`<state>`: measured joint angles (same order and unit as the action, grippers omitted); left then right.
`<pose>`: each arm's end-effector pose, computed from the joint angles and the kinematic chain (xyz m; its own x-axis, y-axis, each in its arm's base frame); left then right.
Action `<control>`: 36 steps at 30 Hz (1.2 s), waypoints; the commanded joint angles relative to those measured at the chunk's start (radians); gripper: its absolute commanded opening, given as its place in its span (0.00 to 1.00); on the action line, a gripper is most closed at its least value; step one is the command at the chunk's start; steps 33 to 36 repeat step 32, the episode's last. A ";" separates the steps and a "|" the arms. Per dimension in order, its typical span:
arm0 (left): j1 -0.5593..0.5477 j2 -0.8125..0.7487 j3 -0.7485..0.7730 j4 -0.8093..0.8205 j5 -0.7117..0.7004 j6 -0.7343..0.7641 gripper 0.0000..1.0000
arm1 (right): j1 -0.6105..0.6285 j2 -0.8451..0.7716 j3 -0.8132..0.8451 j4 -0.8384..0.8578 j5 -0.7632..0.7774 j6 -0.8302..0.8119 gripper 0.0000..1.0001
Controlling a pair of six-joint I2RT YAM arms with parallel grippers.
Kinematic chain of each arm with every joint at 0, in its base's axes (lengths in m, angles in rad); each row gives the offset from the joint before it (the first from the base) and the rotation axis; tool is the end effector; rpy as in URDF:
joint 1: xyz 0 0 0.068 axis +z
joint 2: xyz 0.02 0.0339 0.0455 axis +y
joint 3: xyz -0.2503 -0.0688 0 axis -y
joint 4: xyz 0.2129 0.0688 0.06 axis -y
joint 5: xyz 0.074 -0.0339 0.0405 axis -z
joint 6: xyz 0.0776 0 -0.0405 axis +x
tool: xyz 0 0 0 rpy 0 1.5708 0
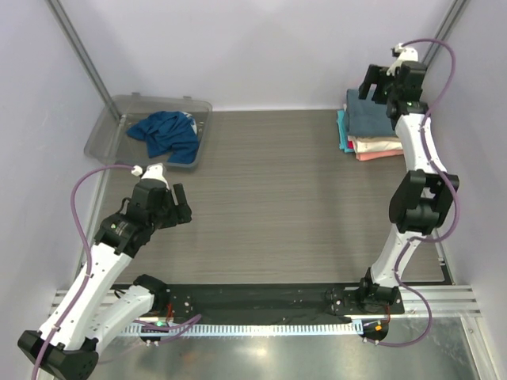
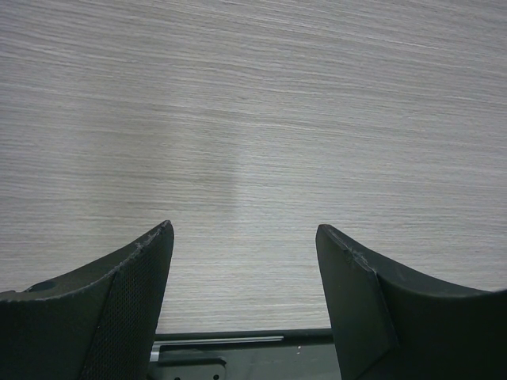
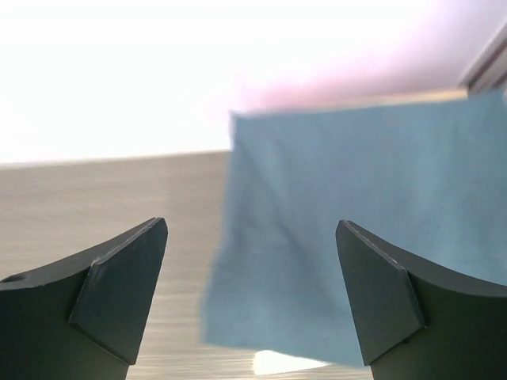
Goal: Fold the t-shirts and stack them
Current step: Reset both grippers
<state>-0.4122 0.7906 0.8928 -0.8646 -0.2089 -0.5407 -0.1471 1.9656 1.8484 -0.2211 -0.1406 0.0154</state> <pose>0.1512 -0.0486 0.2693 -0.6735 -0.2551 -0.6937 -0.1075 0.9624 -0.2494 0.4735 -0.0592 0.3292 -0.3280 0.0640 -0.9425 0.0194 0.9979 0.0610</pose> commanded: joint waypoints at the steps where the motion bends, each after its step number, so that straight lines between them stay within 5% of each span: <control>1: -0.005 -0.019 -0.002 0.035 -0.006 0.008 0.73 | 0.033 -0.193 0.045 0.031 -0.014 0.143 0.94; 8: -0.005 -0.019 0.000 0.027 -0.021 0.005 0.74 | 0.147 -0.482 -0.453 0.216 -0.200 0.546 1.00; 16: -0.005 -0.054 0.000 0.026 -0.049 -0.001 0.74 | 0.538 -0.749 -0.843 0.128 0.037 0.538 1.00; 19: -0.005 -0.059 0.000 0.026 -0.063 -0.005 0.74 | 0.593 -0.841 -1.033 0.138 -0.016 0.550 1.00; 28: -0.002 -0.057 0.005 0.006 -0.138 -0.027 0.74 | 0.610 -1.026 -1.325 0.190 -0.120 0.698 0.99; 36: -0.004 -0.065 0.012 -0.013 -0.174 -0.050 0.75 | 0.610 -1.094 -1.350 0.174 -0.097 0.649 1.00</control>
